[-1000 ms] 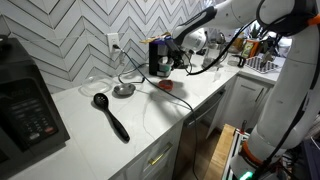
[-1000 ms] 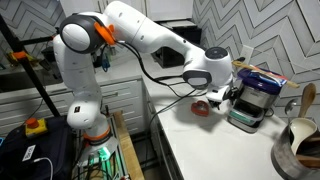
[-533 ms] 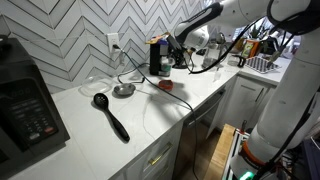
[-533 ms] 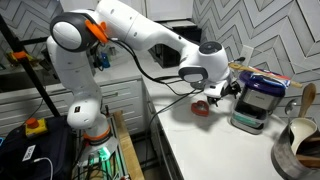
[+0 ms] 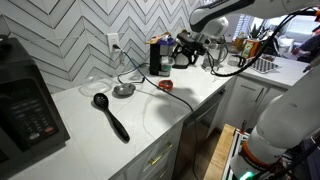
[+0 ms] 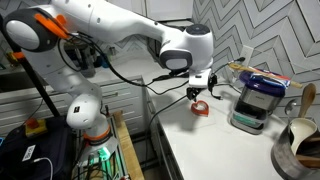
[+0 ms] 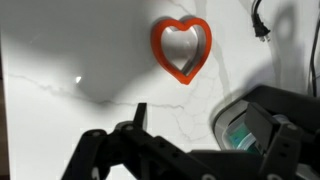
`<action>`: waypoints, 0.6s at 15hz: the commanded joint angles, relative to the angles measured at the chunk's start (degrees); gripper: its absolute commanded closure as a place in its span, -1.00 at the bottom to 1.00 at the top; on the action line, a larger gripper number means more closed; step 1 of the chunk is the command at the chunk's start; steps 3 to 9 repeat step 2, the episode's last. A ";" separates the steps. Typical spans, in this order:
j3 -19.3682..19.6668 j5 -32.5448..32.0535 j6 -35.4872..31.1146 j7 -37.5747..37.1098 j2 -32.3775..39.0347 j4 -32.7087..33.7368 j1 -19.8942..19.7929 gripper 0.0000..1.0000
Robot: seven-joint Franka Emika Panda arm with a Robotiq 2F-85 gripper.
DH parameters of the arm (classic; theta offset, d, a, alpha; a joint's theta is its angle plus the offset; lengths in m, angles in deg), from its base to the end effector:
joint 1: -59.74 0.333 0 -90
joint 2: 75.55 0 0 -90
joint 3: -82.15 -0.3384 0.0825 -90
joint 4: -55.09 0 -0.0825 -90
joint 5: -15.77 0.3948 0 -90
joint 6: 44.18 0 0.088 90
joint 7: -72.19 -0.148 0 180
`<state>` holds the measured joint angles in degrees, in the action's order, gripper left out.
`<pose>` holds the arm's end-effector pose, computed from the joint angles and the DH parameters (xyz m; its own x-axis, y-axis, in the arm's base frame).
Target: Lift the lunch box with the green paper and put it on the espresso machine
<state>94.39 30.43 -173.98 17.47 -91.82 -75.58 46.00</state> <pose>0.4574 -0.2113 0.4729 0.0424 -0.9940 -0.1010 -0.9352 -0.0039 -0.3540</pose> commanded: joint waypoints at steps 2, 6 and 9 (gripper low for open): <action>-0.66 0.34 1.13 0.81 -2.03 -0.09 -1.19 -1.00; -0.66 0.34 1.13 0.81 -2.03 -0.09 -1.19 -1.00; -0.66 0.34 1.13 0.81 -2.03 -0.09 -1.19 -1.00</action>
